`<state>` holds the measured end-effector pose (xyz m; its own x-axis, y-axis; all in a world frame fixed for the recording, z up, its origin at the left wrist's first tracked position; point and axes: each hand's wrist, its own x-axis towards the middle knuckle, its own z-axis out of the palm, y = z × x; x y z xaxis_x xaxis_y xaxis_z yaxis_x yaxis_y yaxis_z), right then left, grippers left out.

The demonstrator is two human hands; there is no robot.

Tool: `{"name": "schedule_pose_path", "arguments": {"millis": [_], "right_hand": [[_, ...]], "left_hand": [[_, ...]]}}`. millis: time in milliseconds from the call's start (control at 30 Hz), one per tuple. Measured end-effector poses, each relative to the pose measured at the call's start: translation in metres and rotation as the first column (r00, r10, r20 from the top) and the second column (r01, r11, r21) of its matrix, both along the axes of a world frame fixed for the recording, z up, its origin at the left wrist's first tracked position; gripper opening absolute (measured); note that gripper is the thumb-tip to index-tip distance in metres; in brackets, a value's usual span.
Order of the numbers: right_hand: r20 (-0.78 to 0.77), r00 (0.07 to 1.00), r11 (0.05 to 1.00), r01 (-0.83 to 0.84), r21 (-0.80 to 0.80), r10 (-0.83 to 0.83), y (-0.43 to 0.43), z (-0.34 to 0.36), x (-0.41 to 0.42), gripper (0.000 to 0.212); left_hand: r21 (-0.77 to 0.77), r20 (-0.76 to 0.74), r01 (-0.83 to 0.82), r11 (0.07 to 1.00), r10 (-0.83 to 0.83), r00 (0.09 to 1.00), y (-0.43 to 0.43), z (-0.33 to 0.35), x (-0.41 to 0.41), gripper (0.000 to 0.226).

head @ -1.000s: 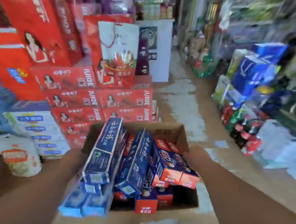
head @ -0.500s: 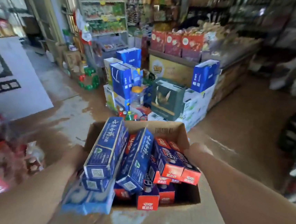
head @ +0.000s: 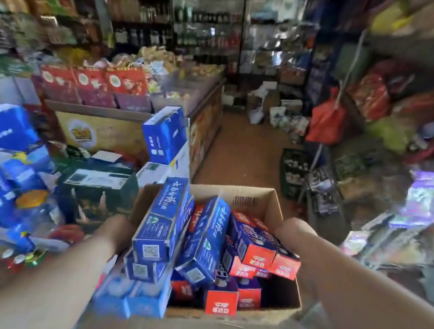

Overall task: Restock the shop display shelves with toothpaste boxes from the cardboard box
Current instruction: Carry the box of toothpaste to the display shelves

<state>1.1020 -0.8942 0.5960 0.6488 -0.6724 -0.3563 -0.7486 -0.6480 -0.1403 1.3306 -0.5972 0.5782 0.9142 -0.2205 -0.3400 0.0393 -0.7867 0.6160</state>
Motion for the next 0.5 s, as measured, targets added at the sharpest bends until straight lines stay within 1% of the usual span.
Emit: {"name": "schedule_pose_path", "arguments": {"millis": [33, 67, 100, 133, 167, 200, 233, 267, 300, 333, 367, 400, 433, 467, 500], "right_hand": [[0.018, 0.998, 0.998, 0.056, 0.034, -0.057, -0.015, -0.003, 0.008, 0.036], [0.045, 0.984, 0.98, 0.168, 0.106, -0.174, -0.02, 0.001, 0.013, 0.036], [0.072, 0.974, 0.972, 0.208, 0.106, -0.217, -0.032, 0.003, 0.023, 0.036], [0.081, 0.959, 0.956, 0.261, 0.133, -0.273, -0.052, 0.004, 0.032, 0.036], [0.085, 0.94, 0.937, 0.316, 0.148, -0.33, -0.077, 0.006, 0.04, 0.036], [0.128, 0.916, 0.918, 0.358, 0.17, -0.381, -0.101, 0.008, 0.05, 0.037], [0.102, 0.922, 0.922, 0.358, 0.143, -0.374, -0.12, 0.007, 0.06, 0.038], [0.115, 0.93, 0.935, 0.336, 0.115, -0.349, -0.139, 0.006, 0.073, 0.038], [0.056, 0.955, 0.956, 0.286, 0.066, -0.29, -0.162, 0.0, 0.087, 0.037], [0.002, 0.97, 0.97, 0.243, 0.023, -0.243, -0.185, -0.004, 0.1, 0.036], [-0.001, 0.974, 0.974, 0.228, -0.009, -0.228, -0.206, -0.005, 0.113, 0.037], [0.025, 0.975, 0.975, 0.223, 0.009, -0.223, -0.231, -0.006, 0.126, 0.038], [-0.002, 0.976, 0.976, 0.219, 0.014, -0.219, -0.256, -0.003, 0.139, 0.039], [0.047, 0.975, 0.975, 0.218, 0.031, -0.219, -0.279, 0.001, 0.154, 0.04], [0.09, 0.953, 0.956, 0.282, 0.087, -0.289, -0.297, 0.01, 0.168, 0.04]], "left_hand": [[0.074, 0.044, 0.077, 0.994, -0.081, 0.996, -0.023, -0.001, 0.016, 0.046], [0.094, 0.049, 0.095, 0.991, -0.1, 0.994, -0.041, 0.0, 0.03, 0.044], [0.099, 0.048, 0.111, 0.989, -0.116, 0.992, -0.063, 0.003, 0.049, 0.039], [0.113, 0.078, 0.146, 0.983, -0.156, 0.985, -0.088, 0.005, 0.066, 0.033], [0.15, 0.087, 0.188, 0.971, -0.202, 0.975, -0.114, 0.001, 0.088, 0.027], [0.18, 0.108, 0.213, 0.96, -0.234, 0.966, -0.141, -0.001, 0.105, 0.025], [0.167, 0.104, 0.238, 0.957, -0.257, 0.961, -0.166, -0.004, 0.124, 0.027], [0.165, 0.104, 0.257, 0.952, -0.275, 0.956, -0.192, -0.006, 0.138, 0.034], [0.141, 0.111, 0.274, 0.951, -0.29, 0.951, -0.216, -0.002, 0.148, 0.038], [0.184, 0.11, 0.307, 0.934, -0.33, 0.938, -0.24, -0.002, 0.158, 0.037], [0.214, 0.125, 0.312, 0.925, -0.343, 0.931, -0.264, -0.002, 0.171, 0.033], [0.235, 0.141, 0.317, 0.919, -0.355, 0.924, -0.287, -0.002, 0.183, 0.032], [0.224, 0.132, 0.316, 0.922, -0.35, 0.927, -0.312, -0.003, 0.197, 0.034], [0.227, 0.14, 0.322, 0.919, -0.358, 0.923, -0.335, 0.0, 0.21, 0.035], [0.214, 0.167, 0.322, 0.922, -0.359, 0.918, -0.358, 0.001, 0.225, 0.037]]}}
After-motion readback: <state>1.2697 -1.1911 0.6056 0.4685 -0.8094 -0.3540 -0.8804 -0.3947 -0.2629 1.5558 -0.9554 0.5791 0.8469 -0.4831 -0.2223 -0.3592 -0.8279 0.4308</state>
